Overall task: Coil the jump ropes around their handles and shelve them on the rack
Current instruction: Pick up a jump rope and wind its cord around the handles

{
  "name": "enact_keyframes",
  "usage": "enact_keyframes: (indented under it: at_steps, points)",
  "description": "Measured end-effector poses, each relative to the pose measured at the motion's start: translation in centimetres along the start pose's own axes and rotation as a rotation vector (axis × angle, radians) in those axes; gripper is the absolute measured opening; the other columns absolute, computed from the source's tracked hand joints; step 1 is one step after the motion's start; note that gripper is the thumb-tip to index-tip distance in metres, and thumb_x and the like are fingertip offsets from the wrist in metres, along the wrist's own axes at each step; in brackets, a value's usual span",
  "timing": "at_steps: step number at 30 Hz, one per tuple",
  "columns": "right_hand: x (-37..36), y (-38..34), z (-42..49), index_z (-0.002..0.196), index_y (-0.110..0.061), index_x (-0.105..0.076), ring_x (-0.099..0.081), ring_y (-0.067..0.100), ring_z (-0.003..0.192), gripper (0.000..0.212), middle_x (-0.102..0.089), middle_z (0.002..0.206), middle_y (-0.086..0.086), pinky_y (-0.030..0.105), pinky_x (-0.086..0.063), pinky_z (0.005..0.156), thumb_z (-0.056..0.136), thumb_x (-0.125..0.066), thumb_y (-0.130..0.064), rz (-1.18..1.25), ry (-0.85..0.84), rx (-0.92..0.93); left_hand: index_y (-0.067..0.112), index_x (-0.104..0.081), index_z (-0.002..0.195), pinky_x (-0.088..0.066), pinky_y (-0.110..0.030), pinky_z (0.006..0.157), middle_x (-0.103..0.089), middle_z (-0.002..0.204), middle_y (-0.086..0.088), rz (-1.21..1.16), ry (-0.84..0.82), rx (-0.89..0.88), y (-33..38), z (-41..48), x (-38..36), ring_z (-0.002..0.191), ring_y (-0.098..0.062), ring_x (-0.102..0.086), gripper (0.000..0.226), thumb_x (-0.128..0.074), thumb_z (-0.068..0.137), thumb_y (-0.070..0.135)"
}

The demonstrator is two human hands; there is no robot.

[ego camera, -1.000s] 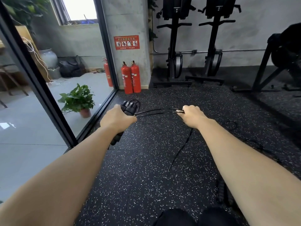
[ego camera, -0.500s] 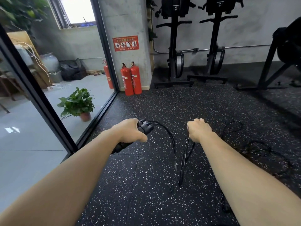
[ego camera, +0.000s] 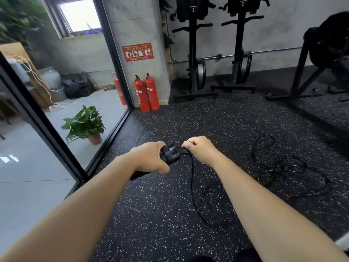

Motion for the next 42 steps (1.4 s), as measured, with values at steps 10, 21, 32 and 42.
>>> enact_keyframes:
  at_steps: [10,21,32,42]
  points:
    - [1.0,-0.3,-5.1,0.057,-0.016,-0.044,-0.041,0.019,0.055,0.05,-0.045,0.057,0.004,0.036,-0.037,0.059,0.096,-0.047,-0.047,0.246,0.162,-0.016,0.044,-0.046,0.081,-0.054,-0.038,0.07,-0.064,0.082,0.003,-0.192,0.093,-0.058,1.4,-5.0,0.3,0.071,-0.019,-0.061,0.044,-0.069,0.045,0.034]
    - [7.3,-3.4,-9.0,0.048,-0.017,-0.039,-0.041,0.013,0.047,0.055,-0.045,0.046,-0.008,0.029,-0.025,0.049,0.096,-0.05,-0.043,-0.062,0.523,0.011,0.015,-0.055,0.093,-0.046,-0.026,0.054,-0.059,0.073,0.003,-0.393,0.097,-0.12,5.4,-8.7,0.5,0.058,-0.015,-0.053,0.05,-0.069,0.048,0.031]
    - [9.8,-5.0,-9.7,0.047,-0.013,-0.044,-0.046,0.02,0.051,0.052,-0.05,0.045,-0.006,0.032,-0.036,0.056,0.093,-0.052,-0.035,0.11,0.591,0.069,0.015,-0.051,0.077,-0.039,-0.019,0.048,-0.052,0.056,0.008,-0.629,0.103,-0.207,8.5,-10.6,1.2,0.047,-0.011,-0.045,0.022,-0.072,0.074,0.014]
    - [10.8,-5.7,-10.1,0.049,-0.011,-0.046,-0.044,0.019,0.051,0.051,-0.05,0.048,-0.005,0.032,-0.034,0.055,0.095,-0.05,-0.032,0.031,0.676,0.067,0.024,-0.06,0.099,-0.047,-0.029,0.063,-0.06,0.079,0.004,-0.625,0.021,-0.152,8.5,-11.7,1.0,0.067,-0.015,-0.054,0.041,-0.072,0.062,0.036]
Point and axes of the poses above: each hand's wrist, its own z-axis towards the middle knuckle, its own x-axis out of the back of the hand, y = z × x, the point moved 7 cm from there along z, towards the middle knuckle
